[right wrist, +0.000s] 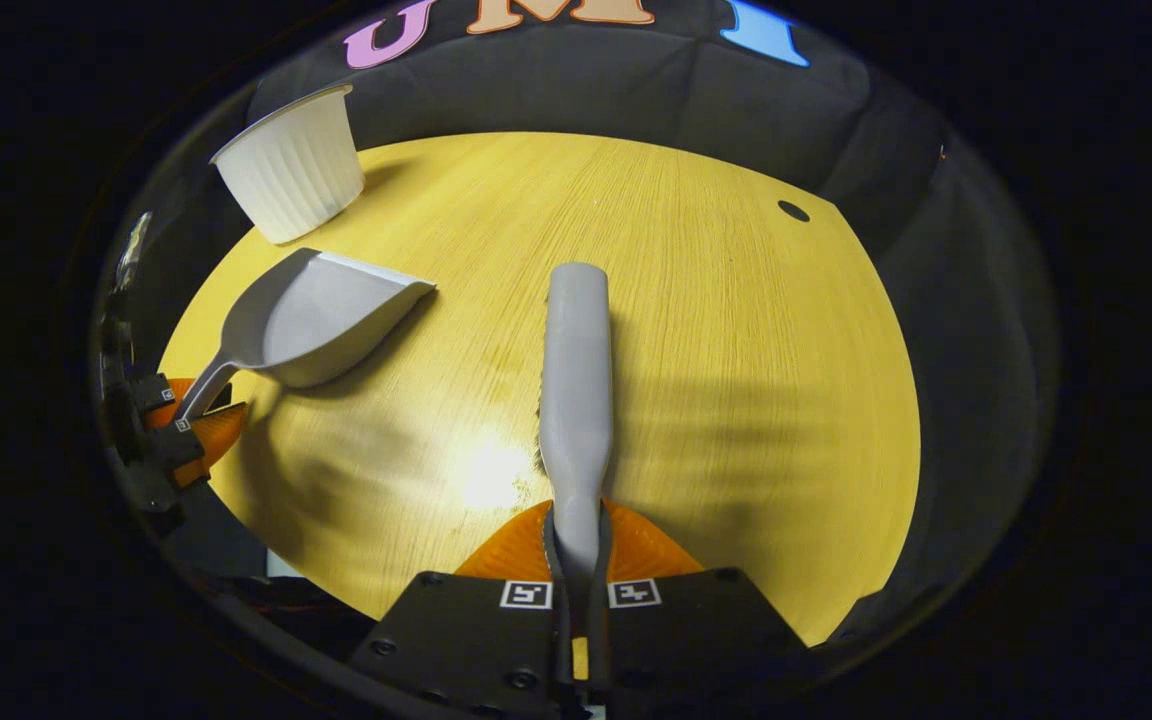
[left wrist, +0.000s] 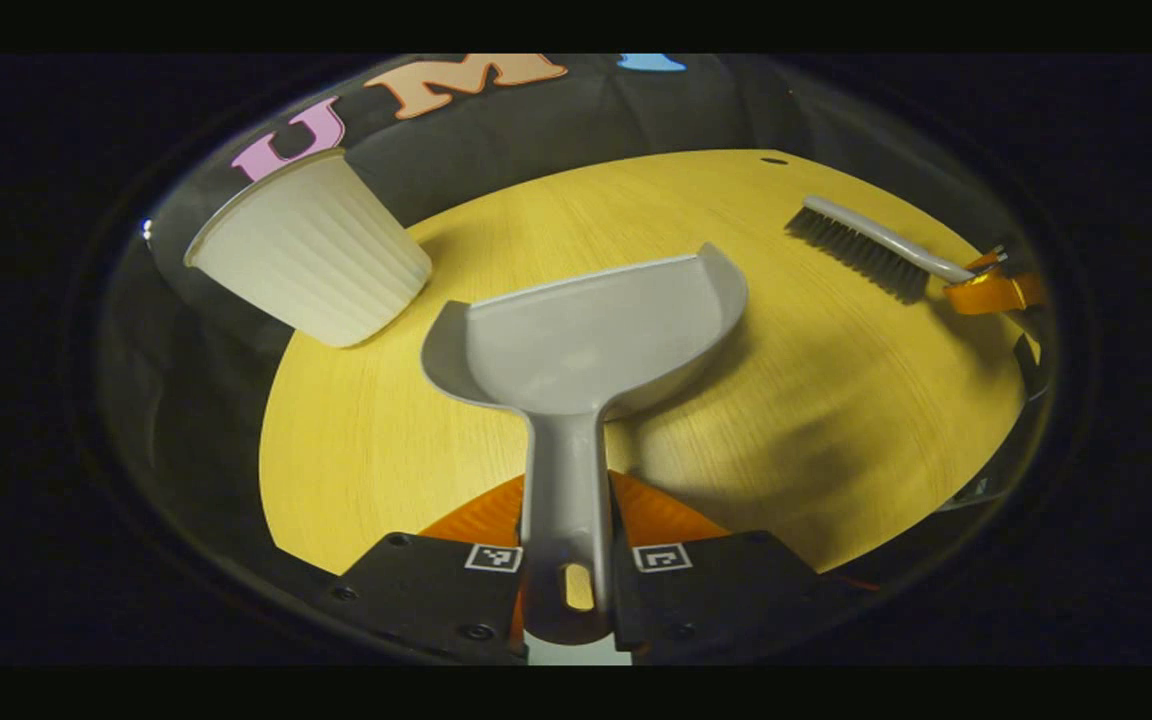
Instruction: Pick up the small broom and dustpan from the desktop, sweep the trash into the dustpan with the broom, and then empty the trash into the garbage bin.
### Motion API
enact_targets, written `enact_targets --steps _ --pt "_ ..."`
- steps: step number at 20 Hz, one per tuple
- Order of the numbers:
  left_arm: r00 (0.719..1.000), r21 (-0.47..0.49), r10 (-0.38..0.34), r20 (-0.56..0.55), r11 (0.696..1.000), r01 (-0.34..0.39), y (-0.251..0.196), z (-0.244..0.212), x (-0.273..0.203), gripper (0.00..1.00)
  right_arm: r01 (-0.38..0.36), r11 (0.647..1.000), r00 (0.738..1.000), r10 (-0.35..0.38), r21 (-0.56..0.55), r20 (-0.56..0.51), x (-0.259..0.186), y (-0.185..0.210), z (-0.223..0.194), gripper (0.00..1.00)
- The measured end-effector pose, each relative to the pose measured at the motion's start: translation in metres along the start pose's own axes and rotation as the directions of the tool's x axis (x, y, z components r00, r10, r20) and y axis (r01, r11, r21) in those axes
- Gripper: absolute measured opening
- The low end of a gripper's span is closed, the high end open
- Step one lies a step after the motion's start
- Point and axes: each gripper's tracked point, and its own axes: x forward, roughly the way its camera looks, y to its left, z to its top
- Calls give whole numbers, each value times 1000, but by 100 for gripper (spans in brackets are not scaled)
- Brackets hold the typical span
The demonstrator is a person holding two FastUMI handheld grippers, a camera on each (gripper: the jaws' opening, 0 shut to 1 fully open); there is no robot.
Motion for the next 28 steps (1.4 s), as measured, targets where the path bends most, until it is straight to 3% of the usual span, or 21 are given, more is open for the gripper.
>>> enact_targets --steps 3,4,5,6,7,8,9,10,11,13,17,18,20,22,24,25,26,28 --pt "1000 -19 14 12 1000 -14 -2 3 0 27 -2 1000 1000 2 -17 -26 -2 1 0 9" --pt "1000 -31 23 12 999 -23 -1 3 -2 29 -5 1000 1000 4 -17 -19 -7 -1 2 16" --pt "999 -39 35 27 999 -34 1 5 -6 30 -9 1000 1000 9 -15 -11 -16 -2 5 17" --pt "998 -50 39 46 998 -37 -2 10 -7 35 -10 1000 1000 10 -16 8 -23 -4 6 20" --pt "996 -56 42 79 998 -37 -4 19 -16 53 -7 1000 999 8 -20 34 -32 -7 7 26" --pt "991 -65 63 119 996 -56 -2 29 -25 72 -11 1000 998 12 -18 61 -42 -6 11 53" --pt "981 -82 94 169 993 -81 4 43 -36 82 -13 1000 994 15 -14 107 -53 -6 18 81" --pt "966 -111 127 224 988 -104 8 57 -50 92 -20 1000 986 21 -5 167 -64 -7 28 93" --pt "942 -157 164 292 980 -122 13 73 -67 93 -32 999 968 30 2 248 -80 -8 42 94" --pt "861 -276 264 434 949 -151 30 114 -118 94 -46 999 888 40 2 457 -124 -12 79 94" --pt "645 -419 385 660 901 -109 52 179 -223 94 -1 1000 641 -12 16 767 -237 -19 137 93" --pt "602 -428 393 695 899 -92 58 187 -245 93 10 1000 585 -22 20 811 -264 -17 148 93" --pt "549 -426 398 735 901 -82 58 204 -274 93 12 999 484 -37 36 874 -326 -19 155 92" --pt "510 -402 381 771 913 -73 56 211 -294 93 0 998 422 -51 57 905 -347 -10 176 92" --pt "506 -365 338 793 930 -48 46 218 -302 93 0 995 424 -89 99 901 -361 -11 176 92" --pt "490 -356 327 808 934 -37 46 220 -307 93 -2 994 405 -102 112 909 -364 -9 178 92" --pt "472 -350 322 821 936 -30 46 224 -316 93 9 991 401 -127 135 907 -363 -13 180 92" --pt "470 -324 297 831 946 -25 44 226 -317 93 15 987 405 -153 160 902 -364 -15 173 92"
